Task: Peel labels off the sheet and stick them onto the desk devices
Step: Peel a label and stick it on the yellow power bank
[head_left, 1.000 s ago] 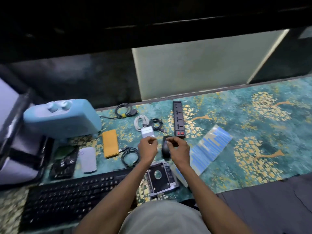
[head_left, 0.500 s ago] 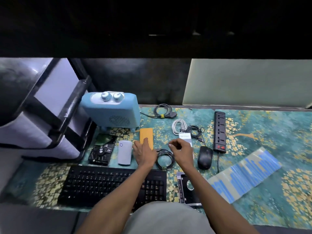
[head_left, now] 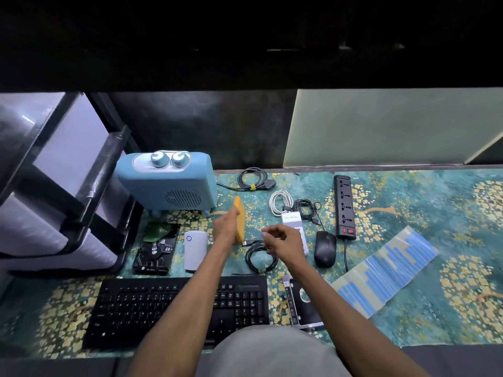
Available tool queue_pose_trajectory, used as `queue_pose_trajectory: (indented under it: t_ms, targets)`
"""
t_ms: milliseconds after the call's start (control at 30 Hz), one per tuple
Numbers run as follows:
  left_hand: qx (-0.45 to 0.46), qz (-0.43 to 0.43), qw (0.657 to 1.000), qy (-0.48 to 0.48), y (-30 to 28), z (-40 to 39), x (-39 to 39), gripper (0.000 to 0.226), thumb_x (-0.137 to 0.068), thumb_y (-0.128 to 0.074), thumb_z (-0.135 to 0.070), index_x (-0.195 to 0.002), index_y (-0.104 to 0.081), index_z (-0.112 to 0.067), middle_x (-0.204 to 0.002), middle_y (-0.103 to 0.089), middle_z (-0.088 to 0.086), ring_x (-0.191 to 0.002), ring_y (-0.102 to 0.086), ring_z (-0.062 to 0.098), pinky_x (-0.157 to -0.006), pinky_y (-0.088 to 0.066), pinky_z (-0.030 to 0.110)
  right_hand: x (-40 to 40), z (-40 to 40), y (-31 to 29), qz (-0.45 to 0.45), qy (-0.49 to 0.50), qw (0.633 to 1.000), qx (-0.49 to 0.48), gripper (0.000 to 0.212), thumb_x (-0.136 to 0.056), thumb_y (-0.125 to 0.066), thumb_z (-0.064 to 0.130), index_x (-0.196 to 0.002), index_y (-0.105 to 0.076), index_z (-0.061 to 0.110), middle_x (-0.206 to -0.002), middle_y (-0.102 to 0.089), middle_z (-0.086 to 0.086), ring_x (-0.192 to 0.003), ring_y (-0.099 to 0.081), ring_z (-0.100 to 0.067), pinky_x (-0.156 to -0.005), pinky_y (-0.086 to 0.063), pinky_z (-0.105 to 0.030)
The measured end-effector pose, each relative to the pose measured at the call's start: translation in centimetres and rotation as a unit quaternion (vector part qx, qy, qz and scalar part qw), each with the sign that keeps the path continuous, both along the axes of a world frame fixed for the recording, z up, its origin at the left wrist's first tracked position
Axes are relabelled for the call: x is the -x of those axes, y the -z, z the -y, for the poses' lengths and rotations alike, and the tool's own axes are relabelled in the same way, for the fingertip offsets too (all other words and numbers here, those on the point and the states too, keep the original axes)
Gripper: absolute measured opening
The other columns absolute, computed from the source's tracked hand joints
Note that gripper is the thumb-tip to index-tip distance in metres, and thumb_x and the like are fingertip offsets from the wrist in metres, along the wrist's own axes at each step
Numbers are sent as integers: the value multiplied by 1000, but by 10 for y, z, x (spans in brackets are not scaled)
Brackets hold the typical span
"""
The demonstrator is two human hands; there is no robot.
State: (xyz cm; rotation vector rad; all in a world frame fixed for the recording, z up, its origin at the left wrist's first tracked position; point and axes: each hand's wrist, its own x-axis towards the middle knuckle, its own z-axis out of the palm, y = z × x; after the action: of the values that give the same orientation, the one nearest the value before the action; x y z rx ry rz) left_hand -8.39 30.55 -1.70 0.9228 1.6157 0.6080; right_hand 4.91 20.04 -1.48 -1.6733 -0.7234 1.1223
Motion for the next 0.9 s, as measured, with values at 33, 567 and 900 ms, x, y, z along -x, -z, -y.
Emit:
queue_pose_trajectory:
  t_ms: [33,567,900]
  targets:
    - [52,124,991,-21,-4,3,-1,39,-91,-49,-42,-97,-65,-7,-89,-67,17,-71,-59,29,-66,-49,37,1,-2,-5,-49,7,999,0,3,-90,-75,9,-93,-75,10,-78,-71,-6,-68,-66,-18,-59,-58,-31]
    - [101,346,933,-2,-20,44,-5,30,-96,-44,-32,-95,-60,-7,-87,-67,16,-68,-61,29,-63,-49,38,-4,-2,-26,-12,8,1000,20,39,-75,-90,13,-98,-62,-1,-75,-68,-16,-57,-66,-20,-52,-57,-33]
    - [-77,-328,930,146,20,15,-14,59,-96,-42,-55,-146,-32,-25,-130,-38,18,-120,-38,35,-100,-34,46,-18,16,-5,52,17,996,73,12,-85,-76,8,-83,-65,11,-73,-68,-7,-60,-67,-19,-49,-53,-29]
